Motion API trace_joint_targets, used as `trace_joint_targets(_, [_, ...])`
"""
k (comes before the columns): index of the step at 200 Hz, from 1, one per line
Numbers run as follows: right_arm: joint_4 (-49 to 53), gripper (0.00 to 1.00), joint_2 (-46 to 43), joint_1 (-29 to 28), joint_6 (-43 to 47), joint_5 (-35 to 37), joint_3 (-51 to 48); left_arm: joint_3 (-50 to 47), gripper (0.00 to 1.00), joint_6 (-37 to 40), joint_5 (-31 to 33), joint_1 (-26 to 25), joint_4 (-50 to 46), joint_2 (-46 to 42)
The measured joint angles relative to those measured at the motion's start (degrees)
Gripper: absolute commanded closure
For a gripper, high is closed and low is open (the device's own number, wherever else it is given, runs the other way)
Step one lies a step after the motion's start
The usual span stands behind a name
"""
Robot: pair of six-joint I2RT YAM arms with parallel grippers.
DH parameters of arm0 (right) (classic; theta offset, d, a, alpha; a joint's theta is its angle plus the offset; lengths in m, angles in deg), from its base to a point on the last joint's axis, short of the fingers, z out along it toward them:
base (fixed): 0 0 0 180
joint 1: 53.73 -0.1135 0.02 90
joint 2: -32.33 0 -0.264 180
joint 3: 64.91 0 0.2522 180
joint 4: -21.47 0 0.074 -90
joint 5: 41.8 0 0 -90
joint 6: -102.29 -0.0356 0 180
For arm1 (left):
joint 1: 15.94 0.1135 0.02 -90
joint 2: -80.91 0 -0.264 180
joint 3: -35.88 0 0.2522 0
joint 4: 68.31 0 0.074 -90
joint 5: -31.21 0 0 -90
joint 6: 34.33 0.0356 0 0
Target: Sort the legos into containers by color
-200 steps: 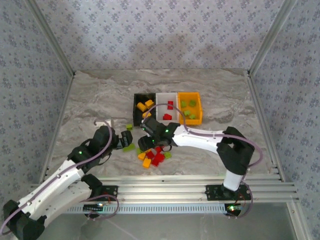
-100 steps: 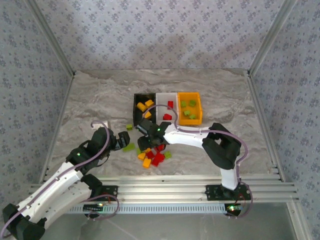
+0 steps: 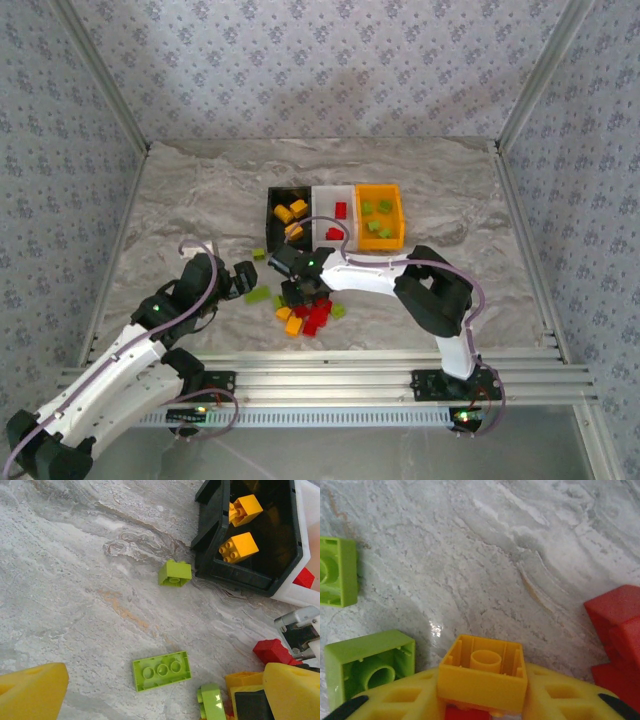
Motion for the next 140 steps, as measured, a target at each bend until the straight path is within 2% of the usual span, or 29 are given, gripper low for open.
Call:
trace_joint_targets(23, [-0.2,0.7,-0.8,0.0,0.4,0.5,0.0,-0.1,0.01,0.0,-0.1,0.0,0.0,0.0])
trace_joint_targets(61, [-1.1,0.71,-7.1,1.9,2.4,1.9,0.5,-0.1,0.01,0.0,-0.2,0.0,-0.2,-0.3])
trace_joint_targets(86, [-1.6,0.71,-8.9,5.4,4.0,1.9,5.3,-0.1,0.01,0.0,-0.2,0.0,-0.3,-1.0])
trace_joint_targets(107, [-1.9,0.7,-7.0,8.5,5.1,1.6,11.7,-0.1,0.01,-0.1,-0.9,0.0,-0.2,-1.4])
trace_joint_targets(140, [-1.8,0.68,1.9,12.0,6.5,1.4,23.4,-0.9,0.01,-0.2,-2.4,0.0,0.3,-1.8])
